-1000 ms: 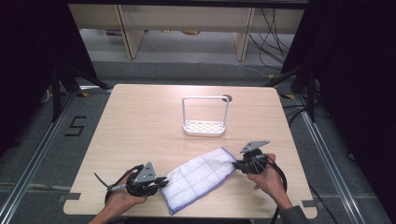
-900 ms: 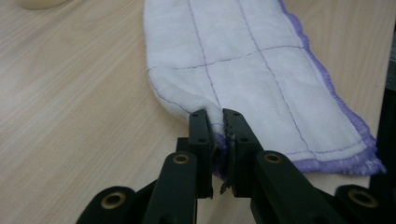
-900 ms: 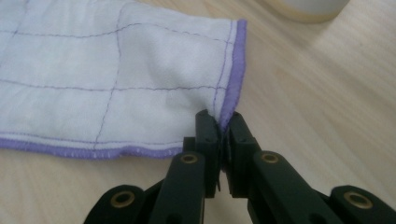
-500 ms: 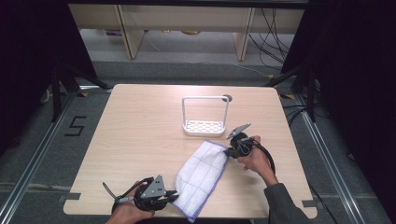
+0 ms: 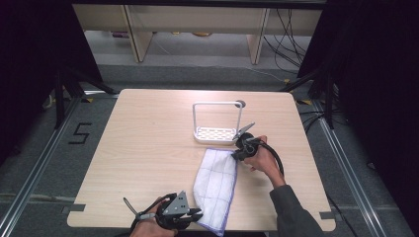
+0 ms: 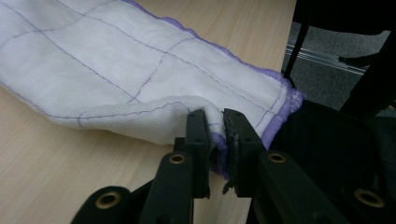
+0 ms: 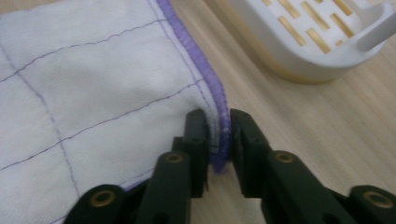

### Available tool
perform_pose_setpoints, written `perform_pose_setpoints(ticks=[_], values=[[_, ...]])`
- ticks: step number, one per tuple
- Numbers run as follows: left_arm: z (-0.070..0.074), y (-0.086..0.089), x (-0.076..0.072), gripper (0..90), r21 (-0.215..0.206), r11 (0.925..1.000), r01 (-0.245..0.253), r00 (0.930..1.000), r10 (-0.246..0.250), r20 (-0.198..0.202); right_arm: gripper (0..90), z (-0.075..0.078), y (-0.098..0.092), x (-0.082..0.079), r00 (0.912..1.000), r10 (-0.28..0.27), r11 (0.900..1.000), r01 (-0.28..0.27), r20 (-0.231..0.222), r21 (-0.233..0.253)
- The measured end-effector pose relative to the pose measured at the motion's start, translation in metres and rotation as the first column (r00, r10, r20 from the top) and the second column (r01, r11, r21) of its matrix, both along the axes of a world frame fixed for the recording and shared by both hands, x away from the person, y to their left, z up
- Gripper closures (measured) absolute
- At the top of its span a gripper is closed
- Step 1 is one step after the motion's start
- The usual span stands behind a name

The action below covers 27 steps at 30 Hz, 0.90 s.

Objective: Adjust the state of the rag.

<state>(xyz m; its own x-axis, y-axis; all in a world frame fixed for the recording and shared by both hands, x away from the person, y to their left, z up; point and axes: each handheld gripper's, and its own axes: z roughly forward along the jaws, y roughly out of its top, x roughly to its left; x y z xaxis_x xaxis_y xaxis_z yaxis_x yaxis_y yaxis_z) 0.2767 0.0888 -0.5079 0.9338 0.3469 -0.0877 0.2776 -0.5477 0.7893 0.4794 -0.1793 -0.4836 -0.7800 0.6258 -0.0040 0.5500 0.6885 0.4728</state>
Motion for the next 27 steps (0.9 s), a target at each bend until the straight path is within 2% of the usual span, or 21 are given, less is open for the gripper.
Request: perform_pose_setpoints(ticks=[2, 3, 5, 7, 8, 9, 10, 11, 12, 13, 14, 16, 18, 19, 20, 21, 22, 23, 24, 26, 27], values=[[0.000, 0.000, -0.002, 71.3, -0.007, 0.9999, -0.010, 0.9993, 0.010, -0.035, 67.9, 0.001, 0.000, 0.001, 0.9995, -0.031, 0.999, 0.031, -0.009, -0.012], [0.001, 0.001, 0.000, 65.0, -0.010, 0.9999, 0.007, 0.9993, -0.007, -0.037, 63.9, 0.000, 0.000, 0.001, 0.9996, -0.028, 1.000, 0.028, 0.002, 0.002], [0.005, 0.004, 0.001, 55.2, -0.050, 0.9979, -0.041, 0.9977, 0.039, -0.056, 60.5, 0.005, -0.005, -0.001, 0.9969, -0.072, 0.997, 0.071, 0.032, 0.020], [0.012, 0.010, 0.009, 50.1, -0.072, 0.9961, -0.050, 0.9980, 0.047, -0.042, 56.4, 0.014, -0.010, -0.008, 0.9909, -0.135, 0.989, 0.135, 0.000, 0.054], [0.016, 0.012, 0.013, 47.7, -0.095, 0.9928, -0.073, 0.9965, 0.069, -0.048, 55.4, 0.018, -0.013, -0.010, 0.9904, -0.138, 0.987, 0.136, 0.014, 0.081], [0.019, 0.015, 0.020, 46.0, -0.106, 0.9905, -0.087, 0.9957, 0.083, -0.040, 54.8, 0.021, -0.017, -0.012, 0.9867, -0.158, 0.984, 0.155, 0.036, 0.092], [0.023, 0.017, 0.028, 45.2, -0.115, 0.9882, -0.101, 0.9943, 0.096, -0.045, 53.1, 0.024, -0.020, -0.014, 0.9888, -0.145, 0.982, 0.140, 0.036, 0.124], [0.026, 0.018, 0.036, 45.2, -0.123, 0.9842, -0.127, 0.9917, 0.124, -0.032, 52.0, 0.024, -0.024, -0.014, 0.9897, -0.127, 0.983, 0.117, 0.066, 0.141], [0.029, 0.019, 0.046, 45.1, -0.111, 0.9802, -0.164, 0.9865, 0.164, -0.013, 51.7, 0.024, -0.025, -0.015, 0.9869, -0.144, 0.979, 0.132, 0.073, 0.155], [0.031, 0.018, 0.056, 45.1, -0.130, 0.9705, -0.203, 0.9789, 0.204, -0.003, 50.9, 0.024, -0.027, -0.016, 0.9870, -0.143, 0.981, 0.132, 0.073, 0.143], [0.032, 0.018, 0.069, 45.7, -0.131, 0.9680, -0.214, 0.9761, 0.217, 0.008, 50.6, 0.022, -0.028, -0.017, 0.9872, -0.144, 0.981, 0.134, 0.068, 0.141], [0.032, 0.015, 0.094, 46.5, -0.112, 0.9570, -0.268, 0.9613, 0.273, 0.037, 50.6, 0.016, -0.028, -0.018, 0.9858, -0.160, 0.977, 0.151, 0.051, 0.154], [0.030, 0.008, 0.117, 46.6, -0.073, 0.9575, -0.279, 0.9578, 0.283, 0.051, 50.6, 0.010, -0.028, -0.017, 0.9856, -0.166, 0.977, 0.160, 0.032, 0.139], [0.028, 0.005, 0.127, 46.2, -0.078, 0.9524, -0.295, 0.9539, 0.298, 0.036, 50.6, 0.009, -0.029, -0.016, 0.9855, -0.167, 0.977, 0.160, 0.033, 0.140], [0.025, 0.001, 0.140, 45.8, -0.060, 0.9541, -0.293, 0.9556, 0.294, 0.010, 50.5, 0.006, -0.029, -0.014, 0.9862, -0.159, 0.978, 0.151, 0.048, 0.141], [0.023, -0.002, 0.147, 45.2, -0.059, 0.9492, -0.309, 0.9508, 0.310, 0.002, 50.3, 0.004, -0.028, -0.015, 0.9846, -0.173, 0.974, 0.168, 0.023, 0.150], [0.021, -0.005, 0.154, 44.2, -0.049, 0.9448, -0.324, 0.9455, 0.325, 0.018, 50.3, 0.000, -0.027, -0.014, 0.9857, -0.164, 0.975, 0.155, 0.041, 0.160], [0.019, -0.008, 0.162, 44.2, -0.023, 0.9459, -0.324, 0.9453, 0.324, 0.034, 50.3, 0.000, -0.027, -0.014, 0.9857, -0.164, 0.975, 0.155, 0.041, 0.160], [0.015, -0.012, 0.170, 42.9, 0.014, 0.9488, -0.315, 0.9486, 0.315, 0.031, 50.3, 0.000, -0.026, -0.014, 0.9857, -0.168, 0.975, 0.166, 0.006, 0.145], [0.010, -0.017, 0.177, 43.2, 0.035, 0.9488, -0.314, 0.9494, 0.313, 0.020, 50.5, -0.005, -0.024, -0.011, 0.9875, -0.154, 0.980, 0.149, 0.031, 0.129], [0.008, -0.020, 0.181, 43.2, 0.041, 0.9475, -0.317, 0.9484, 0.317, 0.012, 50.8, -0.007, -0.022, -0.011, 0.9859, -0.167, 0.978, 0.164, 0.012, 0.125]])
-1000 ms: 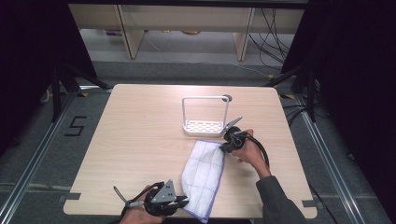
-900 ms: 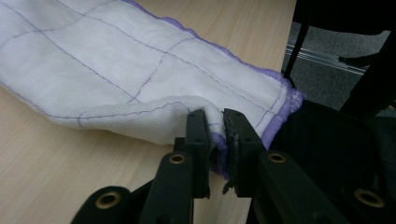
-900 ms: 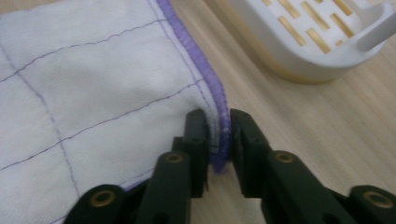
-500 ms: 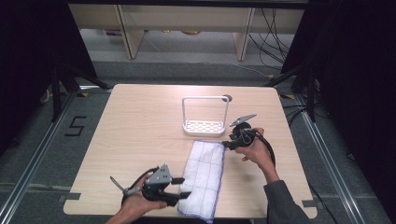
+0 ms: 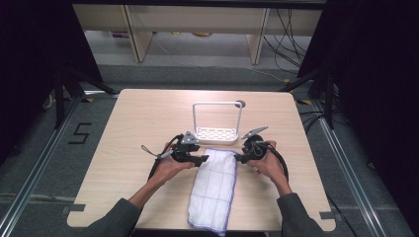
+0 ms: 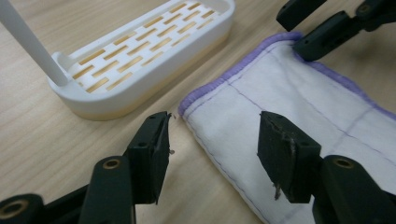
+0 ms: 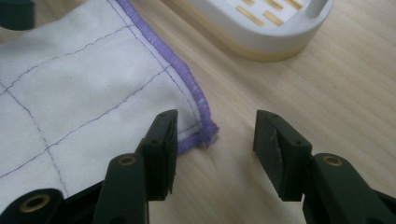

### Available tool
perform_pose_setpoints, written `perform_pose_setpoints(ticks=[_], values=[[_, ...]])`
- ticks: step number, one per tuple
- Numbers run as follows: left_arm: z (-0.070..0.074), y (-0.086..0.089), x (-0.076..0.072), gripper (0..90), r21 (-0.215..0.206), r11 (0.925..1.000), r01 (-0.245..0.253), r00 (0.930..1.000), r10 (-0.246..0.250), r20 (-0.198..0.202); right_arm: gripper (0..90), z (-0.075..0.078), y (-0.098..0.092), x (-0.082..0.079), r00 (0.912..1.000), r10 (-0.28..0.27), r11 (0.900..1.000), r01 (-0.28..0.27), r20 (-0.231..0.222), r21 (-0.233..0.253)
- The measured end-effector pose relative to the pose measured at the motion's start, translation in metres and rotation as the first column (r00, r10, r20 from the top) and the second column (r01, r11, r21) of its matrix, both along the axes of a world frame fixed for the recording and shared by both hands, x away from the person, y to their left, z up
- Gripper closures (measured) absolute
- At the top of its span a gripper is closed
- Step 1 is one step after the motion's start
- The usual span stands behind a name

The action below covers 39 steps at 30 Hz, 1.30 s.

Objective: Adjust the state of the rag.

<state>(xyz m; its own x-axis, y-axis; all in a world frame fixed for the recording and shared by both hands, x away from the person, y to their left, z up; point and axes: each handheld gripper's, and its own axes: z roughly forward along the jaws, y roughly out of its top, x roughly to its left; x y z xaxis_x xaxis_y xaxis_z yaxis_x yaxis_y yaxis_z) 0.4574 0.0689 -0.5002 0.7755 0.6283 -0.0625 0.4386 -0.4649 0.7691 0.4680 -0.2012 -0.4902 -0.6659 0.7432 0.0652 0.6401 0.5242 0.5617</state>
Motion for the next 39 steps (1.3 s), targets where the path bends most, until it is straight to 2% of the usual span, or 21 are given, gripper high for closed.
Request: perform_pose_setpoints(ticks=[1, 3, 6, 8, 11, 13, 17, 18, 20, 21, 22, 24, 25, 26, 27, 29, 31, 32, 34, 37, 39], values=[[-0.003, -0.004, 0.005, 44.3, 0.002, 1.0000, -0.003, 0.9998, 0.003, -0.019, 53.5, -0.005, 0.002, 0.003, 0.9997, 0.011, 1.000, -0.011, 0.023, 0.016], [-0.004, -0.005, 0.006, 44.6, 0.000, 1.0000, -0.006, 0.9998, 0.006, -0.017, 55.0, -0.005, 0.004, 0.002, 0.9998, 0.017, 1.000, -0.017, 0.005, 0.012], [-0.007, -0.009, 0.010, 46.4, 0.012, 0.9999, 0.005, 0.9987, -0.004, -0.051, 70.1, -0.005, 0.009, 0.002, 0.9986, 0.053, 0.998, -0.053, 0.003, 0.018], [-0.010, -0.010, 0.013, 45.2, 0.026, 0.9996, 0.009, 0.9974, -0.007, -0.071, 77.0, -0.005, 0.012, 0.006, 0.9925, 0.120, 0.993, -0.120, 0.025, 0.004], [-0.013, -0.009, 0.017, 45.3, 0.017, 0.9997, 0.015, 0.9971, -0.014, -0.074, 81.9, -0.002, 0.017, 0.003, 0.9963, 0.085, 0.996, -0.085, -0.007, -0.007], [-0.012, -0.009, 0.017, 49.9, 0.017, 0.9997, 0.018, 0.9969, -0.017, -0.076, 83.9, -0.004, 0.020, 0.007, 0.9941, 0.104, 0.994, -0.104, 0.030, -0.013], [-0.013, -0.008, 0.018, 63.5, 0.005, 0.9995, 0.032, 0.9967, -0.032, -0.075, 84.4, -0.005, 0.026, 0.010, 0.9936, 0.107, 0.994, -0.106, 0.038, -0.005], [-0.013, -0.007, 0.018, 68.5, 0.001, 0.9994, 0.035, 0.9970, -0.035, -0.069, 84.4, -0.003, 0.027, 0.009, 0.9956, 0.092, 0.996, -0.092, 0.016, -0.020], [-0.012, -0.007, 0.016, 78.1, -0.004, 0.9998, 0.022, 0.9982, -0.022, -0.055, 84.0, -0.006, 0.029, 0.014, 0.9861, 0.151, 0.989, -0.150, 0.070, -0.015], [-0.012, -0.006, 0.016, 80.5, -0.010, 0.9996, 0.024, 0.9985, -0.025, -0.049, 83.2, -0.002, 0.029, 0.010, 0.9957, 0.093, 0.995, -0.092, 0.008, -0.029], [-0.012, -0.005, 0.015, 81.7, -0.007, 0.9998, 0.017, 0.9990, -0.017, -0.042, 79.7, -0.001, 0.031, 0.008, 0.9987, 0.050, 0.998, -0.050, -0.012, -0.026], [-0.012, -0.004, 0.013, 82.9, -0.010, 0.9998, 0.015, 0.9995, -0.016, -0.026, 69.0, 0.000, 0.029, 0.011, 0.9973, 0.073, 0.997, -0.072, 0.006, -0.032], [-0.013, -0.003, 0.013, 83.1, -0.013, 0.9998, 0.018, 0.9996, -0.018, -0.023, 66.3, 0.001, 0.030, 0.009, 0.9992, 0.041, 0.999, -0.041, -0.001, -0.032], [-0.013, -0.002, 0.012, 83.1, -0.012, 0.9998, 0.014, 0.9997, -0.014, -0.019, 64.0, 0.002, 0.028, 0.012, 0.9975, 0.070, 0.997, -0.069, 0.012, -0.034], [-0.013, -0.001, 0.012, 83.1, -0.018, 0.9997, 0.016, 0.9997, -0.016, -0.019, 63.3, 0.002, 0.029, 0.010, 0.9994, 0.031, 0.999, -0.031, 0.016, -0.011], [-0.012, 0.000, 0.012, 83.2, -0.019, 0.9997, 0.017, 0.9997, -0.017, -0.019, 59.1, 0.000, 0.028, 0.012, 0.9988, 0.047, 0.999, -0.047, 0.012, -0.007], [-0.012, 0.002, 0.011, 83.1, -0.016, 0.9997, 0.018, 0.9998, -0.018, -0.009, 58.2, -0.003, 0.030, 0.012, 0.9999, 0.014, 1.000, -0.014, -0.001, -0.026], [-0.013, 0.002, 0.010, 83.1, -0.017, 0.9998, 0.014, 0.9998, -0.014, -0.011, 59.0, -0.005, 0.028, 0.015, 0.9992, 0.037, 0.999, -0.037, 0.012, -0.001], [-0.013, 0.003, 0.011, 83.1, -0.021, 0.9997, 0.015, 0.9998, -0.015, -0.015, 62.6, -0.004, 0.026, 0.013, 0.9997, 0.021, 1.000, -0.020, -0.015, 0.022], [-0.015, 0.002, 0.013, 83.0, -0.029, 0.9994, 0.016, 0.9997, -0.017, -0.017, 75.9, -0.009, 0.025, 0.012, 0.9999, 0.011, 0.996, -0.011, -0.002, 0.085], [-0.015, 0.001, 0.012, 83.0, -0.039, 0.9992, 0.010, 0.9999, -0.011, -0.012, 82.8, -0.009, 0.021, 0.011, 0.9991, 0.041, 0.993, -0.040, -0.011, 0.109]])
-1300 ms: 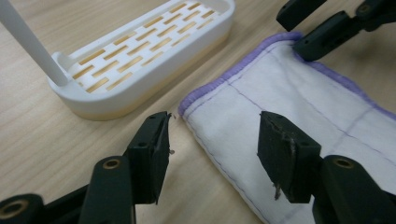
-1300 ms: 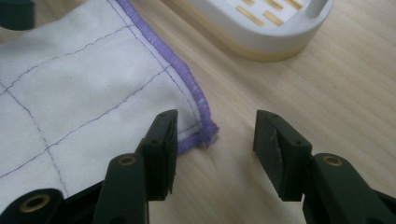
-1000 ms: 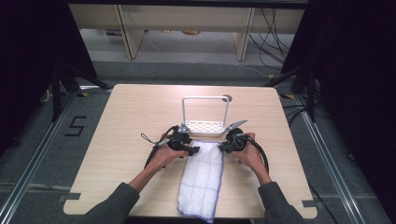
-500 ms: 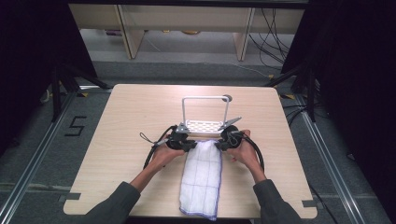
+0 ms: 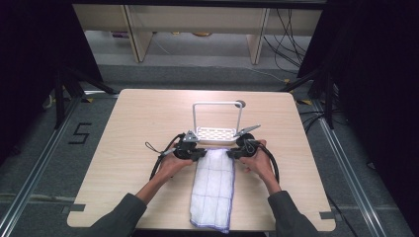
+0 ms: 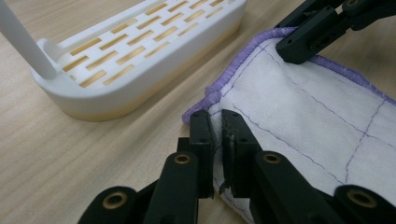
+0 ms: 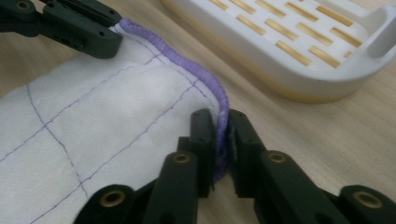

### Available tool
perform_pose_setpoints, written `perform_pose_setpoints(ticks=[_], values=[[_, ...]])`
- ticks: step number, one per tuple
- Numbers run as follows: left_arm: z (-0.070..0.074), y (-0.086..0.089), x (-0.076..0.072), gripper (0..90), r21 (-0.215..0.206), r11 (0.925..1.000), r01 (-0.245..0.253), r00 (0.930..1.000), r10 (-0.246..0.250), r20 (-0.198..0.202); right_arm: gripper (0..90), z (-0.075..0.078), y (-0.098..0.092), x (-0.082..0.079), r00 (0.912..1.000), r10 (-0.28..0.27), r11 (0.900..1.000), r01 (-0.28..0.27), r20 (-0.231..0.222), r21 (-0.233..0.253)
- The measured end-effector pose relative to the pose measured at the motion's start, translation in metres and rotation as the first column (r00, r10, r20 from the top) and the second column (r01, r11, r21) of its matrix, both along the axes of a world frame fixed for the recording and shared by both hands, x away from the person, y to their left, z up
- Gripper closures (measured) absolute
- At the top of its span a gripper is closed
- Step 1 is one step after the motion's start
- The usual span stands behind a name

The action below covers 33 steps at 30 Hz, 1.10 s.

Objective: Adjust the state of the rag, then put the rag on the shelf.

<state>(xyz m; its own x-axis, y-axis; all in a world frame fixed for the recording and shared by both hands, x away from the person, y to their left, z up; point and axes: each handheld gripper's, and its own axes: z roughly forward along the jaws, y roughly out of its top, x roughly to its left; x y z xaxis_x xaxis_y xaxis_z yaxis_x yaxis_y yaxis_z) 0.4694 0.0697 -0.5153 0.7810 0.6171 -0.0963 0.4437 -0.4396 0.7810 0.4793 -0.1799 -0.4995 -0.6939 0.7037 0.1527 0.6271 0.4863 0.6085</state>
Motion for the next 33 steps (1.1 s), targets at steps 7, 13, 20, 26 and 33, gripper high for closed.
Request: perform_pose_setpoints(ticks=[7, 13, 20, 26, 33], values=[[0.005, 0.003, 0.000, 83.1, -0.016, 0.9999, 0.001, 1.0000, -0.001, 0.004, 85.7, 0.003, 0.001, -0.002, 0.9990, 0.011, 1.000, -0.011, 0.044, 0.013], [0.016, 0.007, -0.002, 83.2, -0.030, 0.9996, 0.003, 0.9998, -0.003, 0.019, 85.8, 0.017, 0.000, -0.009, 0.9966, 0.010, 0.999, -0.013, 0.082, 0.036], [0.031, 0.010, -0.009, 83.3, -0.061, 0.9982, 0.002, 0.9987, 0.001, 0.052, 85.8, 0.034, -0.002, -0.018, 0.9938, 0.012, 0.998, -0.019, 0.110, 0.065], [0.043, 0.014, -0.012, 83.3, -0.076, 0.9970, 0.008, 0.9974, -0.002, 0.073, 85.8, 0.047, -0.001, -0.024, 0.9918, 0.013, 0.997, -0.023, 0.127, 0.079], [0.055, 0.016, -0.019, 83.2, -0.086, 0.9963, 0.008, 0.9959, 0.000, 0.090, 85.8, 0.057, 0.001, -0.028, 0.9879, 0.033, 0.995, -0.046, 0.152, 0.089]])
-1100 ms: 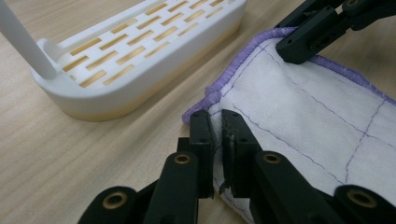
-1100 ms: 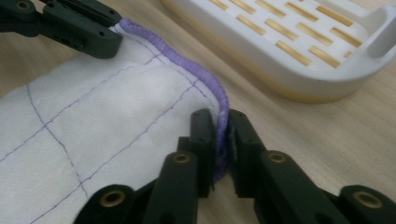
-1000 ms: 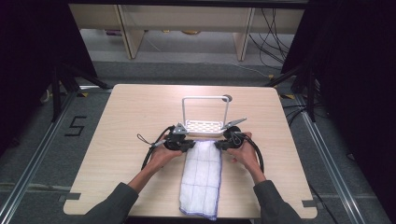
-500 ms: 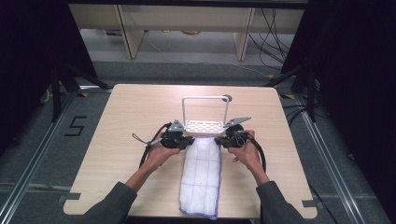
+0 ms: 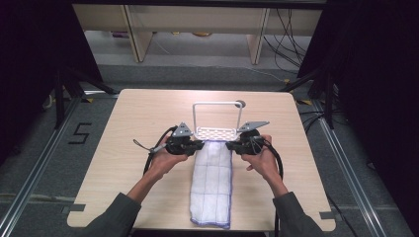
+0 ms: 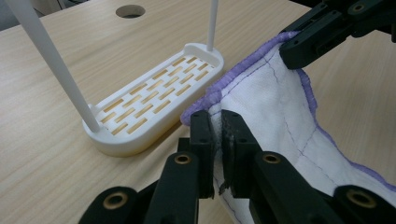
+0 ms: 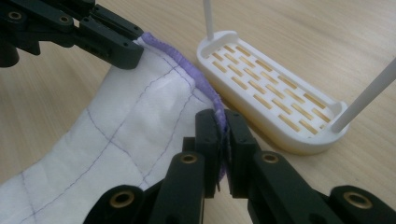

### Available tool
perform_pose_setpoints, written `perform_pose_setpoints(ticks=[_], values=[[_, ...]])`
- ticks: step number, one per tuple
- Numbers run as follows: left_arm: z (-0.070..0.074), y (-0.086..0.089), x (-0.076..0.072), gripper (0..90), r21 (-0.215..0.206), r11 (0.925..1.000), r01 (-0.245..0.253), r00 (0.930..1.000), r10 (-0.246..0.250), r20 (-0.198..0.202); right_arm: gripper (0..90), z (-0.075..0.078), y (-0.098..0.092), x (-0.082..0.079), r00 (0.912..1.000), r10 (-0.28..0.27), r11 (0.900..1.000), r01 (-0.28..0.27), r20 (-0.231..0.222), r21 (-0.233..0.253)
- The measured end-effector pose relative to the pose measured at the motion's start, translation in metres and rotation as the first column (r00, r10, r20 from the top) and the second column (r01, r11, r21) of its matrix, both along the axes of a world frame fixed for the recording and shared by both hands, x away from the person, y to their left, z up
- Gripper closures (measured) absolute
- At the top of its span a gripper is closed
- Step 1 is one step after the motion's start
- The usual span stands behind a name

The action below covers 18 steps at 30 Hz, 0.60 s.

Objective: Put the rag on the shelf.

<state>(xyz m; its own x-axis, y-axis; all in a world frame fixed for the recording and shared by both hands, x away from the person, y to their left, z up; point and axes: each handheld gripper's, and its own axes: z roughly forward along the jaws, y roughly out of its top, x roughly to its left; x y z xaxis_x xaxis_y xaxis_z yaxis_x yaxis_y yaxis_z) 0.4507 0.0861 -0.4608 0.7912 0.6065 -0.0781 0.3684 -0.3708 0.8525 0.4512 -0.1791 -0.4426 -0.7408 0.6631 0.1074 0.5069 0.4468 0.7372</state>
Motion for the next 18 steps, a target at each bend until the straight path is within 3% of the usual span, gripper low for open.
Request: perform_pose_setpoints(ticks=[1, 3, 8, 18], values=[[0.002, 0.001, -0.001, 83.2, 0.001, 1.0000, 0.002, 1.0000, -0.002, 0.005, 85.8, 0.002, 0.001, -0.003, 0.9999, -0.003, 1.000, 0.003, -0.017, 0.011], [0.005, 0.001, -0.003, 83.2, -0.004, 1.0000, 0.008, 0.9999, -0.008, 0.010, 85.8, 0.005, -0.001, -0.004, 0.9998, 0.011, 1.000, -0.011, 0.015, 0.016], [0.016, 0.003, -0.010, 83.3, -0.019, 0.9998, 0.010, 0.9996, -0.009, 0.028, 85.8, 0.016, -0.004, -0.013, 0.9998, 0.005, 0.999, -0.006, 0.021, 0.034], [0.054, 0.002, -0.025, 83.3, -0.048, 0.9975, 0.052, 0.9966, -0.049, 0.067, 85.8, 0.044, -0.005, -0.026, 0.9963, 0.029, 0.998, -0.033, 0.081, 0.047]])
